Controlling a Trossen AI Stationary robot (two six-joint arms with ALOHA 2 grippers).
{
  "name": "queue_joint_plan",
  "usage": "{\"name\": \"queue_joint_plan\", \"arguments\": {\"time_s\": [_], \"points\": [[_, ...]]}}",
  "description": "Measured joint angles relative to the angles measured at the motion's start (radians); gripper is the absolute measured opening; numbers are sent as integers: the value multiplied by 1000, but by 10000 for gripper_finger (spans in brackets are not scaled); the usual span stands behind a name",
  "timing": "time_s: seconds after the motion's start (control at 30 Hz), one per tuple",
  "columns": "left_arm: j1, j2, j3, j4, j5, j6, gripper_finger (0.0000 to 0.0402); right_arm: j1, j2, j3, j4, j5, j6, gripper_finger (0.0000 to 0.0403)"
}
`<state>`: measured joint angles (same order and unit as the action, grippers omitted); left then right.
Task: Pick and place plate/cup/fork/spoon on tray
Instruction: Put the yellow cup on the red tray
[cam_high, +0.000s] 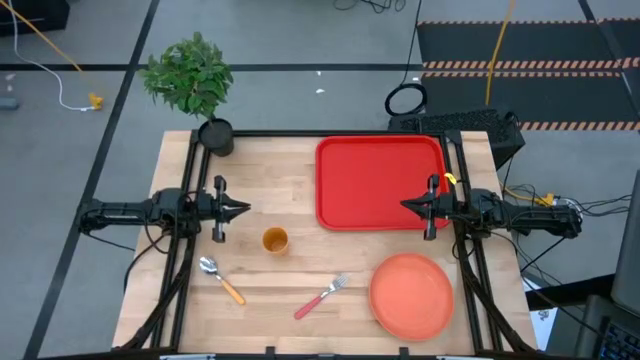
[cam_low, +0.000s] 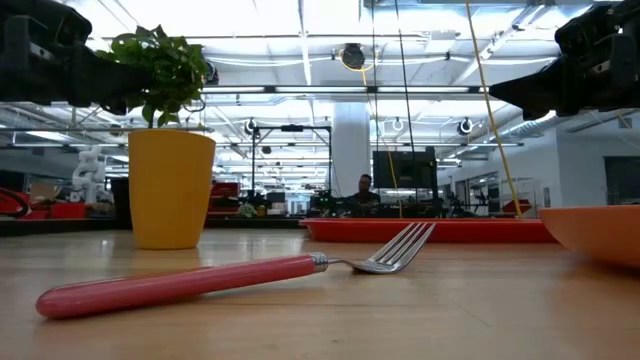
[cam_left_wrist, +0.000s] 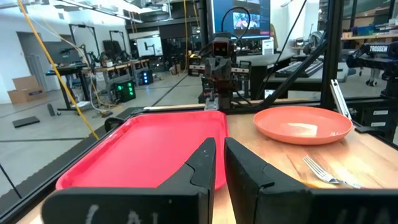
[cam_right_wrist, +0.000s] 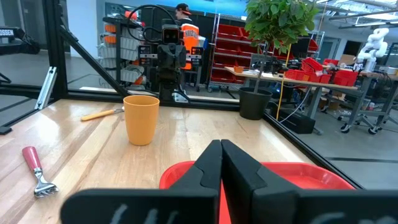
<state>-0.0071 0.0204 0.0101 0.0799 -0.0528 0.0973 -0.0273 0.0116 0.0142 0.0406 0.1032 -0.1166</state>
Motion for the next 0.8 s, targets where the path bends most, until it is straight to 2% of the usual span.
{"name": "queue_joint_plan", "arguments": {"time_s": [0.13, 0.2, 0.33, 0.53, 0.8], "points": [[0, 0, 0, 19, -1, -45, 37, 0, 0, 0, 0, 0, 0, 0], [1, 5, 0, 94, -5, -35, 37, 0, 0, 0, 0, 0, 0, 0], [0, 36, 72, 134, -8, -55, 37, 0, 0, 0, 0, 0, 0, 0], [-32, 194, 311, 37, 28, -18, 37, 0, 0, 0, 0, 0, 29, 0], [-134, 531, 727, -284, 35, 7, 37, 0, 0, 0, 29, 2, 209, 0]]}}
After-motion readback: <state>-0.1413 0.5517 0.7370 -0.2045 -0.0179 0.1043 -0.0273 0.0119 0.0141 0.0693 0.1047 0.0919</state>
